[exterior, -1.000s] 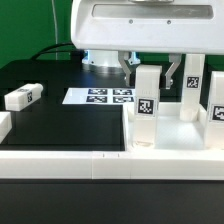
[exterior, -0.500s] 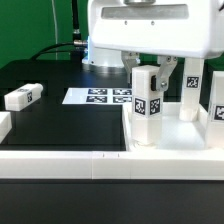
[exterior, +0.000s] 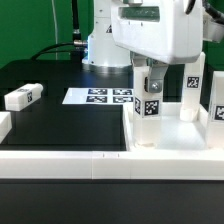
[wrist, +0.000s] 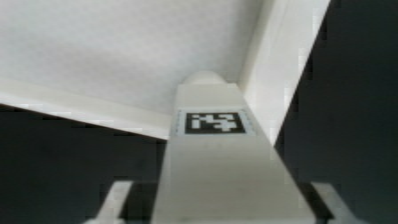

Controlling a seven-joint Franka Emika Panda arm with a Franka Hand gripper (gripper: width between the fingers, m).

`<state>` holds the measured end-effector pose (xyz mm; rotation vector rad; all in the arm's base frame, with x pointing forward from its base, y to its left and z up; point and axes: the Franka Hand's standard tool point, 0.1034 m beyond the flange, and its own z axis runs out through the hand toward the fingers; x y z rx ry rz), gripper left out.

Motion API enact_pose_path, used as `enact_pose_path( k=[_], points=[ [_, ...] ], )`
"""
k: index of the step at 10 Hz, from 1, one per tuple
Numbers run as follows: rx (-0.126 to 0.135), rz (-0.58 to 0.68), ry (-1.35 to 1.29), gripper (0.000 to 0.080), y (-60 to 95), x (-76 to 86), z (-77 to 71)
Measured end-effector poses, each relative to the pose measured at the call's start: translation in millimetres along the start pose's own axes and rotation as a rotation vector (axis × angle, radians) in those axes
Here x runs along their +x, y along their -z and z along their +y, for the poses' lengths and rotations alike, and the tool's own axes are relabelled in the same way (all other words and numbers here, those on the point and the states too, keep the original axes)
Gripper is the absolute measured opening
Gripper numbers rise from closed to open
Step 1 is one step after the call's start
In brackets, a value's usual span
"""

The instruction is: Assemble desk

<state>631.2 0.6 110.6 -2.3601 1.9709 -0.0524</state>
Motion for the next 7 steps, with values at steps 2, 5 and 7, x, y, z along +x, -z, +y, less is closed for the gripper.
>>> enact_pose_path(
  k=[2,5,7],
  points=[
    [0.0,0.0,-0.043,0.0365,-0.2,-0.6,-0.1],
    [-0.004,0.001,0.161,0.0627,-0.4,-1.0,0.5],
    [-0.004,0.0,0.379,0.0643,-0.3,-1.9,0.1]
  ],
)
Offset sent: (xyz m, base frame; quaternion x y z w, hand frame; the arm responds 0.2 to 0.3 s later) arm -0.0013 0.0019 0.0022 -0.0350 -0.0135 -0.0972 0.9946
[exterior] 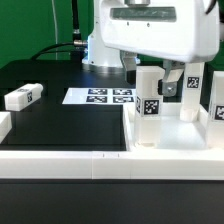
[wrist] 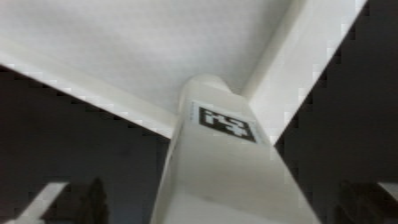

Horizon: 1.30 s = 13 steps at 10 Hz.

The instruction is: Assemble desk

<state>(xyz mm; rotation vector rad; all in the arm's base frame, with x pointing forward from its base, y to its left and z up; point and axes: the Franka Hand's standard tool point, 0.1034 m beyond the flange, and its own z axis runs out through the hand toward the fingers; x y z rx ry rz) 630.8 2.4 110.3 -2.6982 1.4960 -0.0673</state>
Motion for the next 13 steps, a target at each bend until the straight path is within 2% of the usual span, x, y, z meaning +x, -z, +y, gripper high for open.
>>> enact_pose_path(
  k=[4,7,9,13],
  points=[
    [0.003,0.003,0.363,0.0648,0.1,-0.4,-1.2],
    [-0.016,0.012,0.674,0.0648,-0.3,-1.2,-1.1],
    [-0.018,0.01,0.85,0.0648,-0.3,1.3,0.7],
    [-0.031,0.012,1.053,0.0648,-0.4,3.2,2.3]
  ],
)
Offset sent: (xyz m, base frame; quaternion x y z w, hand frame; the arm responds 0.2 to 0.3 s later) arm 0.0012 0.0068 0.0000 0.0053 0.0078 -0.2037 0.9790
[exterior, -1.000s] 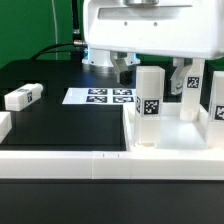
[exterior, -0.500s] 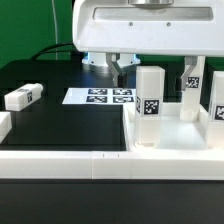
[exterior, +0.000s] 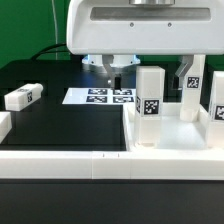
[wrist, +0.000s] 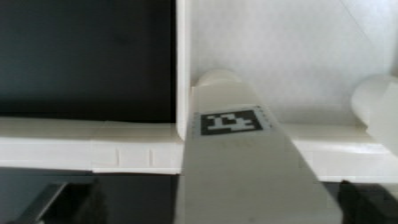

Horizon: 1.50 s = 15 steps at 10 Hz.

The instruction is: Assemble desk

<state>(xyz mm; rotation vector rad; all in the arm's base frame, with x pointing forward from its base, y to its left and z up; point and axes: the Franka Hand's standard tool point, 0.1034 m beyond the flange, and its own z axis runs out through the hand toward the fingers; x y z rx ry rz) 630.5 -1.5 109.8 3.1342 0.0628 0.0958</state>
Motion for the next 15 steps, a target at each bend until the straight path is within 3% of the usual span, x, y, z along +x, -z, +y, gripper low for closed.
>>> enact_pose_path(
  k=[2,3,7,15],
  points=[
    [0.0,0.0,-0.001,0.037,0.0,0.0,0.3],
    [0.0,-0.001,-0.001,0.029,-0.3,-0.2,0.2],
    [0.002,0.0,-0.055,0.029,-0.4,-0.3,0.6],
    [0.038,-0.008,-0.871,0.029,-1.1,-1.3,9.1]
  ],
)
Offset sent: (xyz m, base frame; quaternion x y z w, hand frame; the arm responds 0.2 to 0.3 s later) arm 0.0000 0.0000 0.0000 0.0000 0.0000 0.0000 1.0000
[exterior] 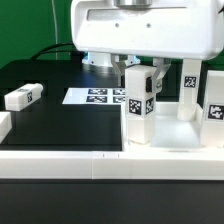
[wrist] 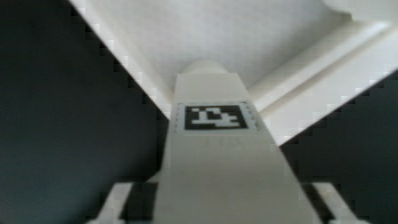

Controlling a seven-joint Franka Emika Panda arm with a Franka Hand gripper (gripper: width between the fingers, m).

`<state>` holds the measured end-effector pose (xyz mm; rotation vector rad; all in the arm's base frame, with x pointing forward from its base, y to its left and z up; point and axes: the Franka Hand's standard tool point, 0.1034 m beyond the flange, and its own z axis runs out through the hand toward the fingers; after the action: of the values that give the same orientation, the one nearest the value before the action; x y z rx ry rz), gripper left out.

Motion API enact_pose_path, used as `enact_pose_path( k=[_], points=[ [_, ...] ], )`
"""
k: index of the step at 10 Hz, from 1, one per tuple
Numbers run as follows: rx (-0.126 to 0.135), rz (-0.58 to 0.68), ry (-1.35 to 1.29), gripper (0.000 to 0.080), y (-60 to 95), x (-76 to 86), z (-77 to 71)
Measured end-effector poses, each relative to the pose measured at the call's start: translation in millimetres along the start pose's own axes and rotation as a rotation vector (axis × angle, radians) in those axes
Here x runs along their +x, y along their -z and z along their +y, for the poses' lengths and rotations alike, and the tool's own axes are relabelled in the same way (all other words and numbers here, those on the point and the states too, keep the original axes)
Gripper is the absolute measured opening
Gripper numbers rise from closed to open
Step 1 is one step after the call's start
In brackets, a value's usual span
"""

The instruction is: Assemble desk

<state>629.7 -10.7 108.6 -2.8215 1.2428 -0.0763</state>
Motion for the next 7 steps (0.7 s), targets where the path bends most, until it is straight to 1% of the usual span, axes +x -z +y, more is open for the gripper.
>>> enact_pose_path(
  k=[2,4,7],
  points=[
    [0.012,-0.01,-0.199,0.029,-0.4,-0.5,0.0],
    [0.011,-0.015,-0.367,0.029,-1.4,0.8,1.9],
    [0.007,-0.018,-0.6,0.029,-2.5,0.9,0.9]
  ],
)
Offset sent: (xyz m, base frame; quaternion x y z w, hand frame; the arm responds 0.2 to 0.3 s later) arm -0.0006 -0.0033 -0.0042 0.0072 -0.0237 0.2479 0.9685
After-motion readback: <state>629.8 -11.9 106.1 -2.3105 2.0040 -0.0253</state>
